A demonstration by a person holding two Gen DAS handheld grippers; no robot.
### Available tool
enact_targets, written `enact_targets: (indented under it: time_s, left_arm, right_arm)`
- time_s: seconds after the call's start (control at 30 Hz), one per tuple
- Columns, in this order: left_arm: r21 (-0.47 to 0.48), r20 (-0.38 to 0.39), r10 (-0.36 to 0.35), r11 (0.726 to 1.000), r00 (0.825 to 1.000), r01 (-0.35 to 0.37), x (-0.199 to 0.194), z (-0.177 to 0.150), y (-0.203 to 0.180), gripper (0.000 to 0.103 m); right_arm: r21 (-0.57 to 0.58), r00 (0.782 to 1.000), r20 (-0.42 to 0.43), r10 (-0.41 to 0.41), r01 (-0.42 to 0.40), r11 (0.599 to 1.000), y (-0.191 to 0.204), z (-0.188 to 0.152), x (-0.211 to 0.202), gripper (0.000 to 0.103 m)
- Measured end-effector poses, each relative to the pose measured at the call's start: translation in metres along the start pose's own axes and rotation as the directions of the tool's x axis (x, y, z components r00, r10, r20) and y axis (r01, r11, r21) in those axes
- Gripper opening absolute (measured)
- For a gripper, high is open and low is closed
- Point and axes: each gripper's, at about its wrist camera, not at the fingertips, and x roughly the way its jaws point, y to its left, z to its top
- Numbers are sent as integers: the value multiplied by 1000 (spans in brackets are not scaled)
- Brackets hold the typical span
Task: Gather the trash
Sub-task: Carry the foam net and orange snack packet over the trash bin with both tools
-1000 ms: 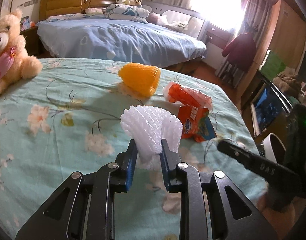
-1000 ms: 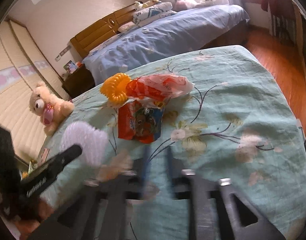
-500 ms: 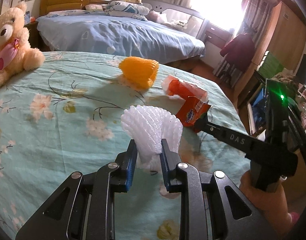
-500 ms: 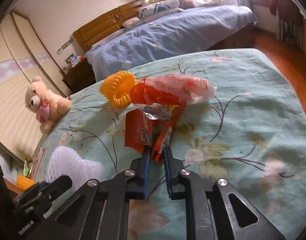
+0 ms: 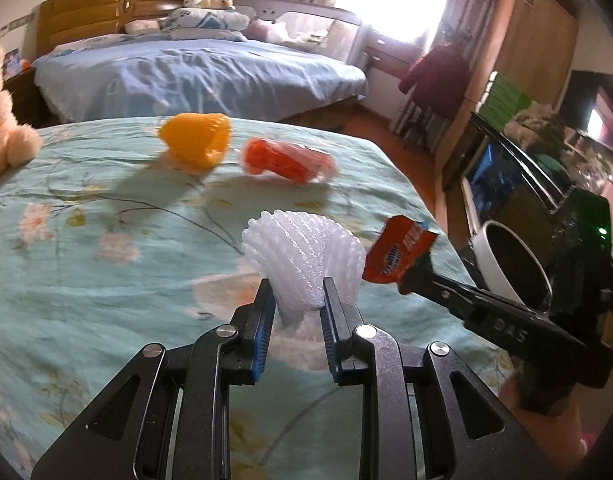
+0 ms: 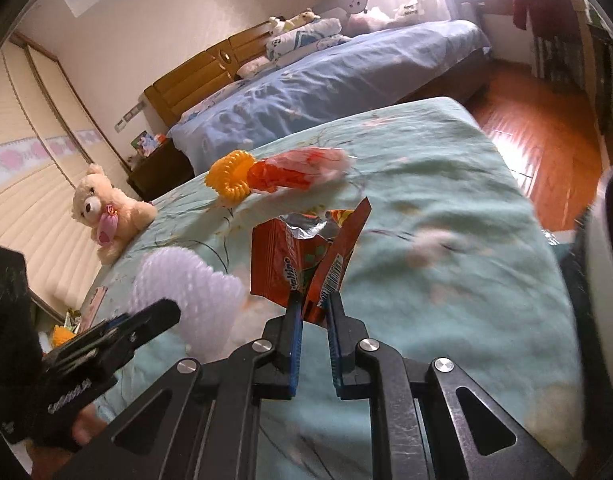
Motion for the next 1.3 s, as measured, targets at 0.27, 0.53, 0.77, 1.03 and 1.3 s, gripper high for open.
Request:
enact_targets:
  time_s: [0.27, 0.53, 0.77, 1.03, 1.3]
  left_arm:
    - [77, -16, -12, 997, 1000, 14, -2, -3, -38, 21]
    - [134, -24, -37, 990, 999, 40, -5, -9, -71, 21]
    - [183, -26, -61, 981, 998, 65, -7, -11, -98, 21]
    - [237, -16, -82, 968, 997, 83, -11, -9, -124, 21]
    - [253, -32, -109, 961, 994, 113, -8, -11, -139, 21]
  right_arm:
    - [3, 997, 63, -39, 39, 999, -19, -14, -50, 12]
    - [26, 992, 107, -62, 59, 998, -36, -23, -84, 12]
    - [49, 989, 128, -78, 72, 996, -49, -29, -102, 12]
    - [71, 981, 164, -106, 96, 993, -64, -31, -124, 12]
    - [100, 974, 183, -134, 117, 988, -77, -36, -139, 12]
